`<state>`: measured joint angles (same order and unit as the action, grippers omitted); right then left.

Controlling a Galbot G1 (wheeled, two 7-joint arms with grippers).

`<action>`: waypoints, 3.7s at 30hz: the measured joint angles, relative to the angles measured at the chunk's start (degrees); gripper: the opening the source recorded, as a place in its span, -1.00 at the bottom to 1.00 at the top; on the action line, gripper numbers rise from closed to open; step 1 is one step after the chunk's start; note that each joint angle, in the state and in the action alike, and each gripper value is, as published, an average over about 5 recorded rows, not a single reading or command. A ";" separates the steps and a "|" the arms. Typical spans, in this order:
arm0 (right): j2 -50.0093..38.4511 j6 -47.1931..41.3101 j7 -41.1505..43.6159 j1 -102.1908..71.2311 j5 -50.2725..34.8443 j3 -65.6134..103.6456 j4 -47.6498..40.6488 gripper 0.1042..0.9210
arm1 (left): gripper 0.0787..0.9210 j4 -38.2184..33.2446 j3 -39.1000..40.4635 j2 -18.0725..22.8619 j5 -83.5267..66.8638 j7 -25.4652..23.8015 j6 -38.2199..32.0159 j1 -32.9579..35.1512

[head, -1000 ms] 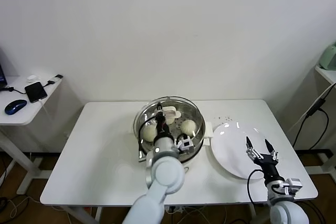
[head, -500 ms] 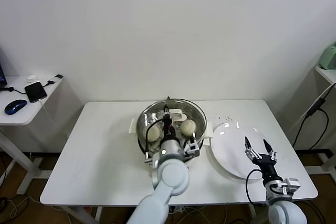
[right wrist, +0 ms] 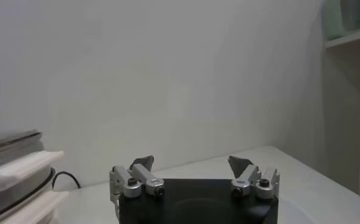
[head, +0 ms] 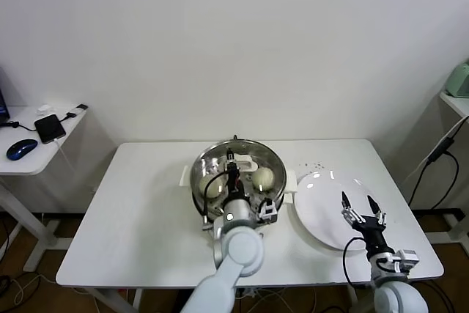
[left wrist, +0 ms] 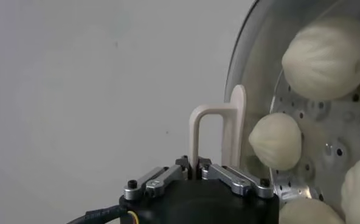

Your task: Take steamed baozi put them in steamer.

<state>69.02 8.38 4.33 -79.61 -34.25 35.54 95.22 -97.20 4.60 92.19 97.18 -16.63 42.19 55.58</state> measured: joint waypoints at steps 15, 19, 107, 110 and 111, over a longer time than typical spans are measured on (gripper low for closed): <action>0.42 0.10 0.02 0.16 0.45 -0.30 -0.16 0.76 | -0.80 1.11 -0.81 0.00 0.35 2.61 -0.06 0.60; 0.41 0.10 0.03 0.05 0.52 -0.29 -0.11 0.76 | -0.80 1.44 -0.87 0.01 0.31 3.05 -0.06 0.57; 4.15 -1.29 6.97 -5.90 6.49 1.26 3.58 0.76 | 0.77 -18.66 -37.95 -1.34 -71.75 11.83 -33.67 26.39; 4.42 -1.87 7.03 -7.12 7.35 1.35 4.59 0.76 | 0.77 -18.66 -39.45 -1.62 -77.26 11.44 -35.05 29.24; 4.58 -2.11 7.03 -7.55 7.71 1.43 4.98 0.76 | 0.77 -18.69 -39.81 -1.76 -78.70 11.24 -35.31 30.12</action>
<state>73.60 6.27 11.37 -87.16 -26.53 36.96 100.20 -115.89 -35.21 90.43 18.48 -5.39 6.88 85.70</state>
